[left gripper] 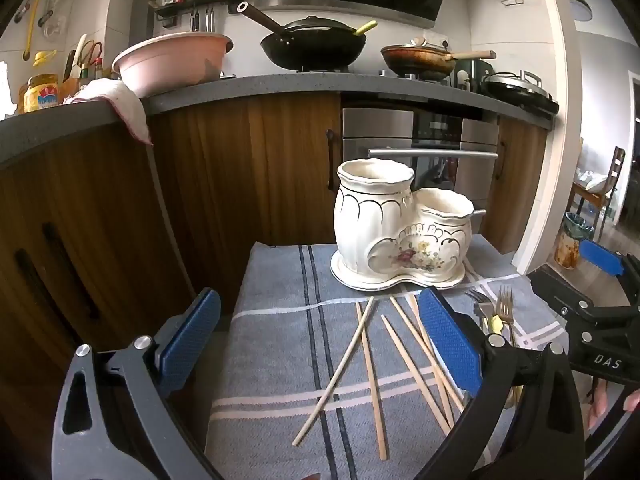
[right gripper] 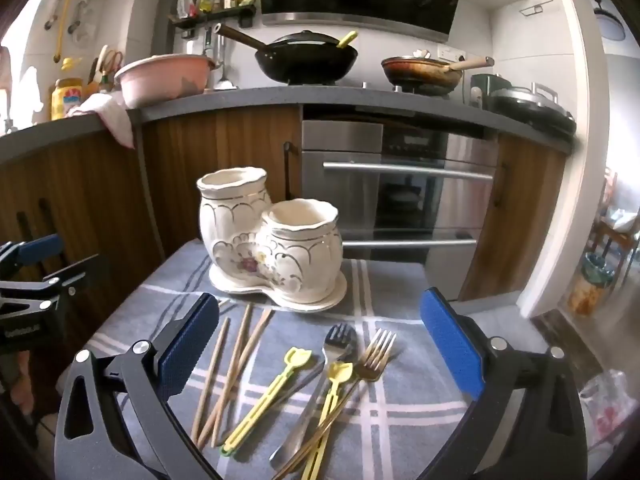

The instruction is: Organize utensils

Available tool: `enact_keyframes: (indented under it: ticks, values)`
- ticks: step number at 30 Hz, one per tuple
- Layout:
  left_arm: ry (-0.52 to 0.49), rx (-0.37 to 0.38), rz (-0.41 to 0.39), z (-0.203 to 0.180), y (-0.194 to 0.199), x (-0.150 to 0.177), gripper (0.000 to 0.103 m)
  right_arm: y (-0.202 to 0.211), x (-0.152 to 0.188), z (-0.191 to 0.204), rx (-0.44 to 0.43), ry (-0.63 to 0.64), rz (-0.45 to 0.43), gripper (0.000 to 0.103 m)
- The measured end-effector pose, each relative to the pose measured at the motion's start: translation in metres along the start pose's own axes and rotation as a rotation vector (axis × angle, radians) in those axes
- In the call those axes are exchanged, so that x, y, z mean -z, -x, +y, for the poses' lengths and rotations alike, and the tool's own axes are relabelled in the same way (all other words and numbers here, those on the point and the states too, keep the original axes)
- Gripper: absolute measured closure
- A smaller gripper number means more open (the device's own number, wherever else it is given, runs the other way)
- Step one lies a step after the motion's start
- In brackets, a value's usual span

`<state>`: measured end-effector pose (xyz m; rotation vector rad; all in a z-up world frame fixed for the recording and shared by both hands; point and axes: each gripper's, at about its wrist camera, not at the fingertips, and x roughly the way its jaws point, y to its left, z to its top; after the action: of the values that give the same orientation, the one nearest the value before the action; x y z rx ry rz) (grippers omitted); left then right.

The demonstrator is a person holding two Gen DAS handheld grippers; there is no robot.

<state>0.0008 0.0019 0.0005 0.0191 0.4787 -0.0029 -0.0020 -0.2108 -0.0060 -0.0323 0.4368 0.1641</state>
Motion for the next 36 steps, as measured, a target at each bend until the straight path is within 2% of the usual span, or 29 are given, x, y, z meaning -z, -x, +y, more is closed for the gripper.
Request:
enact_keyframes:
  ticks: [36]
  values:
    - [-0.015,-0.009,0.007,-0.0037,-0.0019,0.0042,0.005,-0.0014,0.0028,-0.0031,0.004,-0.004,0.002,0.004]
